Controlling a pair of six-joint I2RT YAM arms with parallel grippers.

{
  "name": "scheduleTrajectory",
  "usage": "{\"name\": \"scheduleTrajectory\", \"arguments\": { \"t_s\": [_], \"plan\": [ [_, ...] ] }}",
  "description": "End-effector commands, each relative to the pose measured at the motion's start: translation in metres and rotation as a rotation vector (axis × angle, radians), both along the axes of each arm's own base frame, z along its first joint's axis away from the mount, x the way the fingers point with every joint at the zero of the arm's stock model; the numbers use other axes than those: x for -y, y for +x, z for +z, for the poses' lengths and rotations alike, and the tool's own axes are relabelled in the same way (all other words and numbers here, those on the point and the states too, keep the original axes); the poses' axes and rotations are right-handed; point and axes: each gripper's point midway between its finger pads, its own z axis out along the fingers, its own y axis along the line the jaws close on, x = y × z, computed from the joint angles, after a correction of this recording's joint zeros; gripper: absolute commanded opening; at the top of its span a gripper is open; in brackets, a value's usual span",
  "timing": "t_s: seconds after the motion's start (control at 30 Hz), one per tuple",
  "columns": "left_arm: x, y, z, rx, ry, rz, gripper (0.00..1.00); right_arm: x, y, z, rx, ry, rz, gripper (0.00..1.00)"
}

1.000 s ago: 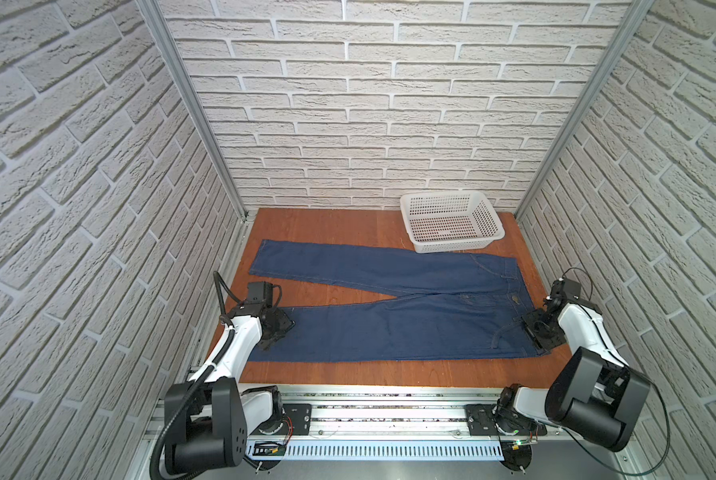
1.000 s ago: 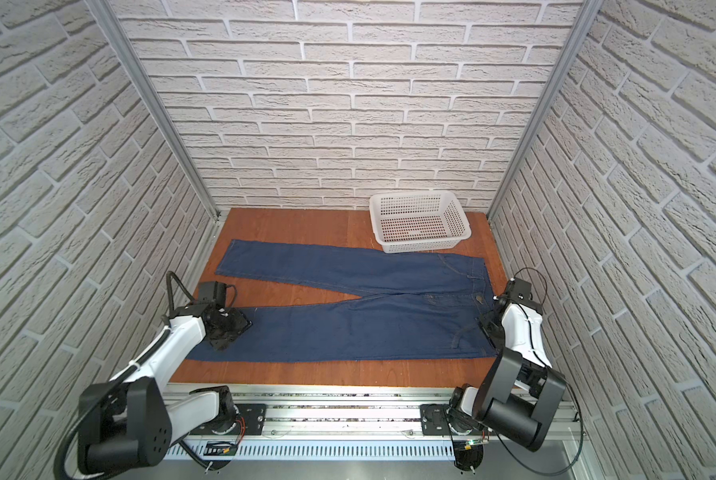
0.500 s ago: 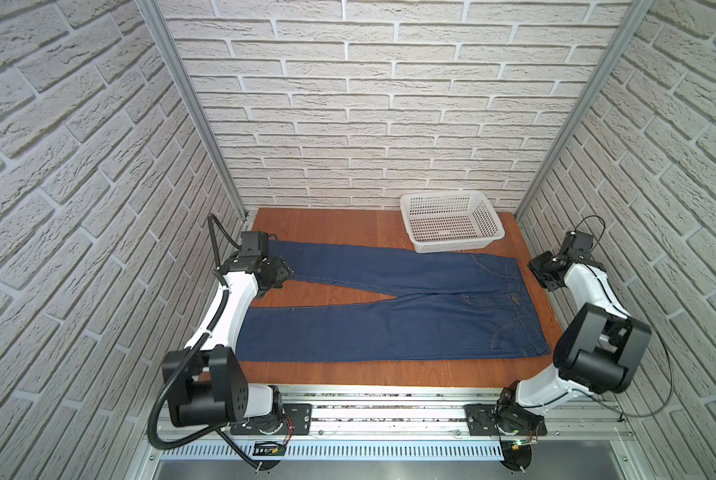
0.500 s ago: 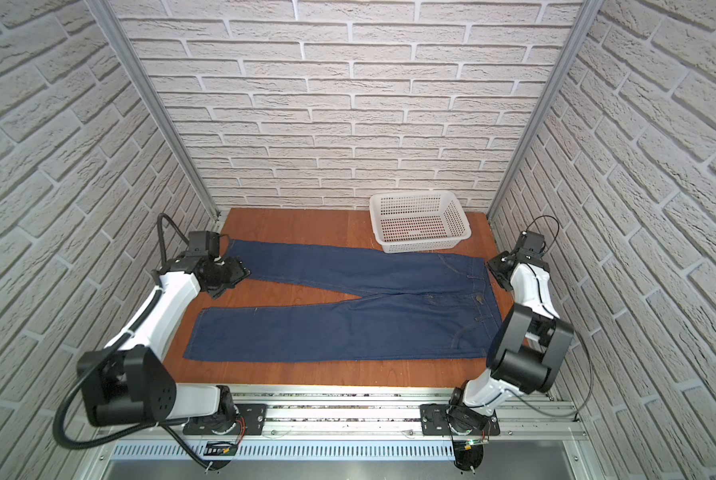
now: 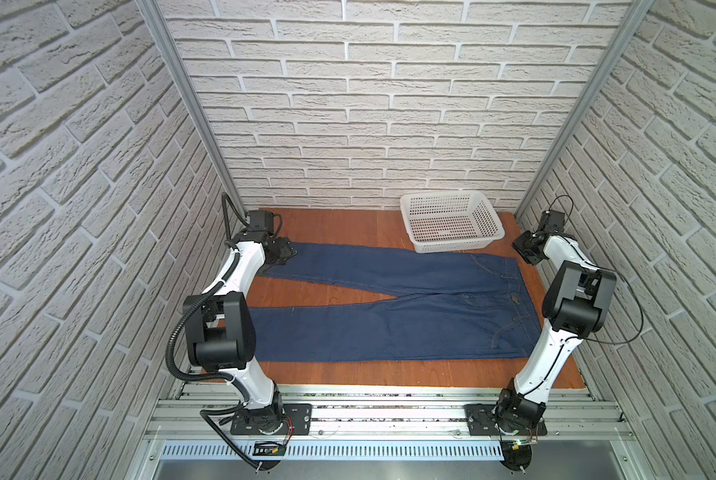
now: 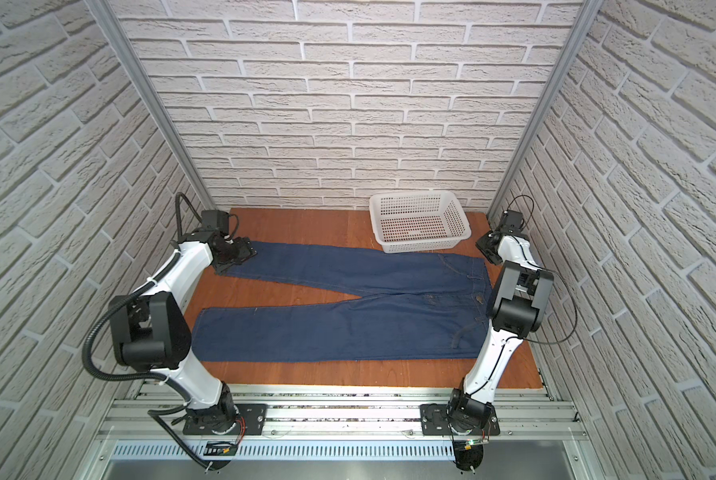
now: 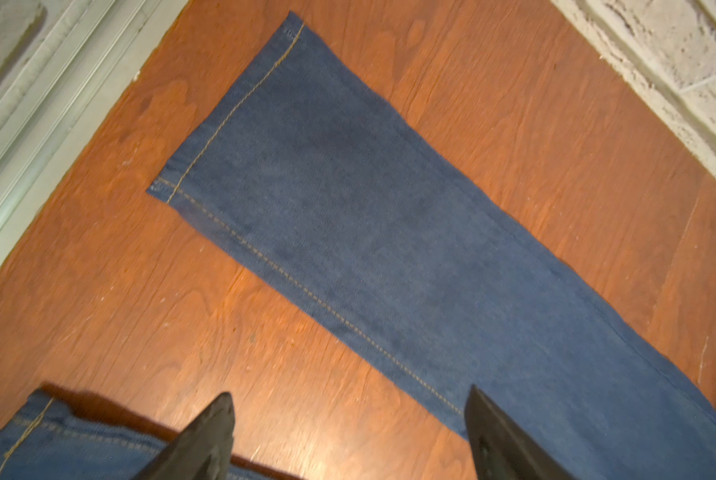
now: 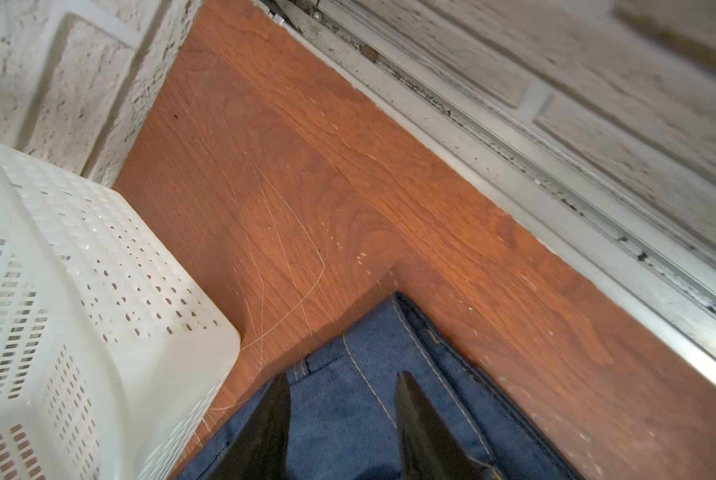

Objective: Fold and stack the trousers

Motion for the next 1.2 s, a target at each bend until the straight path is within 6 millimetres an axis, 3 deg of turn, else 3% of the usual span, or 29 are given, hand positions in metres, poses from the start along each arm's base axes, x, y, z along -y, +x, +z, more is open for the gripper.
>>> {"name": "scheduleTrajectory", "arguments": {
  "t_s": [0.0,0.3,0.7,0.97,1.17],
  "plan": [
    [-0.009,0.01,0.006,0.029,0.026,-0.005,0.86,0.005,0.007,-0.003,-0.029,-0.031,-0.014,0.43],
    [-0.018,0.006,0.007,0.041,0.025,0.016,0.87,0.016,0.021,-0.031,-0.075,-0.022,-0.04,0.43],
    [-0.02,0.006,0.01,0.049,0.033,0.023,0.87,0.028,0.014,-0.053,-0.174,-0.058,-0.05,0.45],
    [-0.022,0.005,0.01,0.046,0.037,0.029,0.87,0.019,0.016,-0.069,-0.208,0.0,-0.02,0.45],
    [-0.024,0.004,0.011,0.048,0.041,0.033,0.87,0.01,0.02,-0.072,-0.195,0.061,-0.008,0.34]
  ]
}}
